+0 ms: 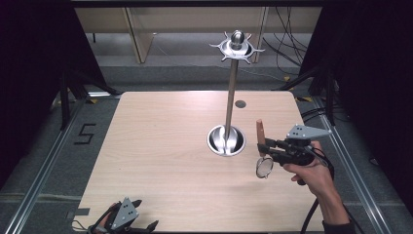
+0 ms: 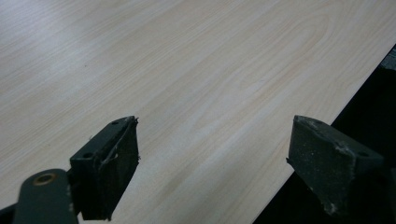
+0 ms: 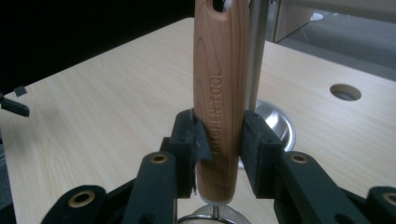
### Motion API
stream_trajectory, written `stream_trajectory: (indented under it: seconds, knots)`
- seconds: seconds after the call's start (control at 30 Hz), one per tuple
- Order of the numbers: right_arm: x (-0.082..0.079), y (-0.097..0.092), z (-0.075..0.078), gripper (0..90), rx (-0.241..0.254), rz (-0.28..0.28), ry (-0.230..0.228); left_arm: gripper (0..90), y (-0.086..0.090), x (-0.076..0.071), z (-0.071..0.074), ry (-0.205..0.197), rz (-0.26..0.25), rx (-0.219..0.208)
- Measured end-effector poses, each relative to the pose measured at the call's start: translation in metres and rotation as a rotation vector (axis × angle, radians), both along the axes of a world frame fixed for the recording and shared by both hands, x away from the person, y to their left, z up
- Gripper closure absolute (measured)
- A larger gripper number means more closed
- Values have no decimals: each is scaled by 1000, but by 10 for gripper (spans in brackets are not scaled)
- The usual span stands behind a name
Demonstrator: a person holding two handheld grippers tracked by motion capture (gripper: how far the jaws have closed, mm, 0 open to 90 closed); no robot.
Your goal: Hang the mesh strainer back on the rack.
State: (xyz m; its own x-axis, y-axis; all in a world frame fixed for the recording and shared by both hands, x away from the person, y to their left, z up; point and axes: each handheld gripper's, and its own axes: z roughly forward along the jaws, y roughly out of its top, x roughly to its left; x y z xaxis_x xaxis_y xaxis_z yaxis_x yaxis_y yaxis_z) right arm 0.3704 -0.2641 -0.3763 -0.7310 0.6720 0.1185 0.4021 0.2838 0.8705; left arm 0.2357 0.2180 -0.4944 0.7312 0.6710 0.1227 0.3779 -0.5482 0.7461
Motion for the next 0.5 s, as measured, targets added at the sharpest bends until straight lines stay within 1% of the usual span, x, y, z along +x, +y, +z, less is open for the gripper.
stream_trajectory:
  seconds: [0.03,0.07,0.1,0.13,0.17,0.2,0.27,0.3,0.33,0.37,0.4,0.43,0.47,0.5]
  knots:
    - [2,2,2,689,13,-3,-21,157,0,0,0,0,-3,5]
    - [4,3,5,689,14,-10,-34,156,-1,-1,-1,6,13,-25]
    - [5,5,7,689,20,1,-35,156,-1,-1,-1,10,17,-20]
    - [6,5,9,689,16,3,-37,157,0,-1,-1,8,18,-21]
    - [7,7,11,689,20,-6,-39,157,0,-1,-1,17,23,-12]
    - [8,8,13,689,28,-4,-47,157,2,1,0,2,-1,16]
    - [11,9,18,690,28,-15,-71,157,2,1,0,-3,-1,18]
    - [11,9,20,690,26,-19,-71,157,2,1,0,-6,-4,19]
    - [11,10,23,689,31,-19,-69,157,2,0,-1,-3,5,3]
    - [12,12,28,689,48,-26,-92,157,2,0,-1,-4,4,3]
    - [12,12,28,689,48,-26,-92,157,1,0,-1,1,8,3]
    - [13,12,30,689,38,-25,-112,157,2,0,0,2,5,11]
    - [13,14,33,690,46,-30,-111,157,2,0,0,0,2,15]
    - [13,14,36,689,36,-32,-114,157,2,0,0,1,3,15]
